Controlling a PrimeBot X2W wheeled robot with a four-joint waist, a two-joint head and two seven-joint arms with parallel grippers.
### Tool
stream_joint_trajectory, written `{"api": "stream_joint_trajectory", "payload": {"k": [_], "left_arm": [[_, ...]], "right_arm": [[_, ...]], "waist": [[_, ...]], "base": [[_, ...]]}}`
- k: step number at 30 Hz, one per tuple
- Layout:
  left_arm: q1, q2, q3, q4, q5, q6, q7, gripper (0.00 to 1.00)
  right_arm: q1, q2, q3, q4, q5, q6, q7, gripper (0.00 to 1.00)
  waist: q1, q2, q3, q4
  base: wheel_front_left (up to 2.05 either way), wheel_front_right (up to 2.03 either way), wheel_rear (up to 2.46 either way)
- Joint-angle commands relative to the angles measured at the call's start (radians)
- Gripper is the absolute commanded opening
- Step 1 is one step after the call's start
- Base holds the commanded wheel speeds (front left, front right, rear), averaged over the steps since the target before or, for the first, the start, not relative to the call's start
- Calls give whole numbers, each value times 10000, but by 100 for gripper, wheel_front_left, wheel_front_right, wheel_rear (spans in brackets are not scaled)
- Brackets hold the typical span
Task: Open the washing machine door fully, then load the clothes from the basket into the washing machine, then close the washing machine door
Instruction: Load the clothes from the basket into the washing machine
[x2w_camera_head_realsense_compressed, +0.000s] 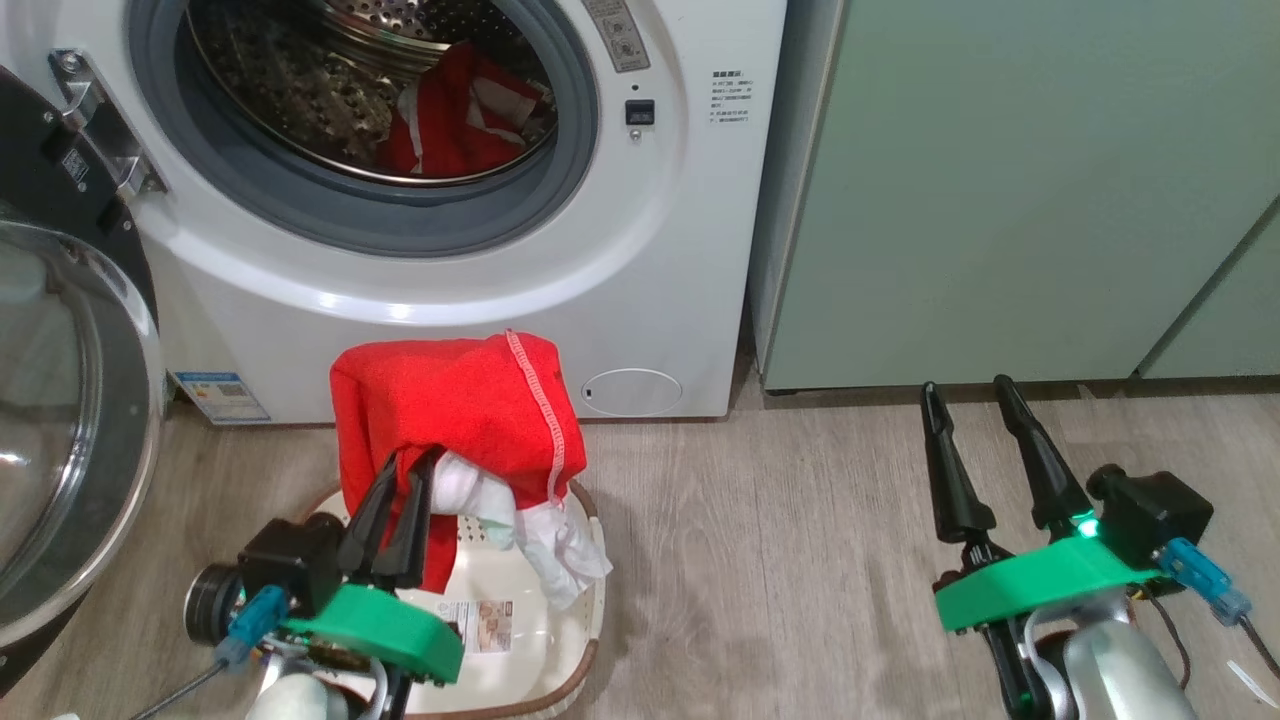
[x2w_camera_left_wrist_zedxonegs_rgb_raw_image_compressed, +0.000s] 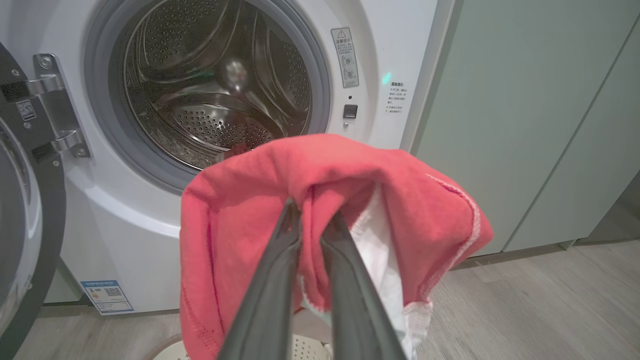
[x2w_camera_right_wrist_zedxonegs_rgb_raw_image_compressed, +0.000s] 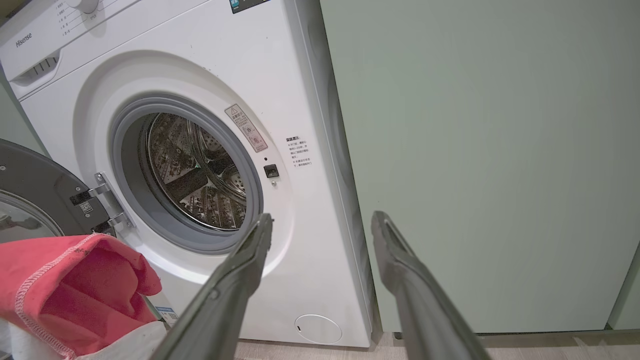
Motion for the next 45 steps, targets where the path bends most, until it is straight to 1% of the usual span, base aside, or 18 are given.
{"api": "stream_joint_trajectory", "payload": {"k": [1, 11, 16, 22, 26, 29, 34, 39, 43, 45], "left_arm": [[-345, -12, 306, -441, -69, 58, -128, 0], [-350, -12, 375, -492, -102, 30, -128, 0], [-551, -12, 450, -562, -137, 26, -128, 0], [-1486, -12, 773, -594, -6, -115, -128, 0], [-2600, -12, 1242, -504, -186, -239, -128, 0], [-3588, 26, 1681, -311, -124, -367, -128, 0], [-5350, 520, 2372, 162, 23, -483, -128, 0], [-7257, 1280, 2574, 793, 233, -530, -128, 0], [-8921, 2078, 2640, 1713, 198, -546, -128, 0], [-9822, 2655, 2495, 2252, 254, -551, -128, 0]], "right_arm": [[-201, -26, 272, -315, -67, 0, -67, 100], [-211, -26, 391, -350, -70, 0, -67, 100], [-272, -26, 388, -450, -78, 0, -67, 100], [-577, -26, 318, -676, -82, 0, -67, 100], [-906, -26, 228, -853, -90, 0, -67, 100], [-1165, -26, 211, -971, -123, 0, -67, 100], [-1604, -26, 299, -1060, -11, 0, -67, 100], [-1984, -26, 432, -1152, 234, 0, -67, 100], [-2224, -26, 580, -1201, 503, 0, -67, 100], [-2330, -26, 639, -1224, 715, 0, -67, 100]], "waist": [[1, -1, 4, -7], [1, -1, 130, -102], [1, -1, 564, -198], [1, -1, 1747, -270], [1, -1, 2922, -346], [1, -1, 3755, -455], [1, -1, 4864, -772], [1, -1, 5684, -1155], [1, -1, 6257, -1546], [1, -1, 6540, -1766]], "base": [[0, 0, 0], [0, 0, 0], [0, 0, 0], [0, 0, 0], [0, 0, 0], [0, 0, 0], [0, 0, 0], [0, 0, 0], [0, 0, 0], [0, 0, 0]]}}
